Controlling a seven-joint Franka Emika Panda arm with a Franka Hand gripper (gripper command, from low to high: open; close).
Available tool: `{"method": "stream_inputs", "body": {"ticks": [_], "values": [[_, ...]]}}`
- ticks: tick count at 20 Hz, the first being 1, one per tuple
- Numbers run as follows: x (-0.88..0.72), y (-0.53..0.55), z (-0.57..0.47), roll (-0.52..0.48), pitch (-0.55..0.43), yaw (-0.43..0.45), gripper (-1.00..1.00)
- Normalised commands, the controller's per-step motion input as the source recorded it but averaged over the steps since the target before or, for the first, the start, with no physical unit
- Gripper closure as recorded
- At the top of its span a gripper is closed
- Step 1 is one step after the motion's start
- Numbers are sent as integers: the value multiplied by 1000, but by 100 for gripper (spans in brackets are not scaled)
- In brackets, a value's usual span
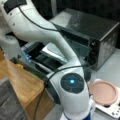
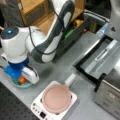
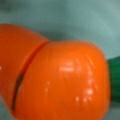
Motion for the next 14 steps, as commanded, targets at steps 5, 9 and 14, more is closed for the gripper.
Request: {"method": "stream_inputs", "body": {"ticks": [5, 9, 14], "values": [[-183, 18, -193, 32, -164, 37, -100], [-183, 17, -193, 32, -164, 37, -100], [-183, 21, -201, 43, -162, 46, 100]]}}
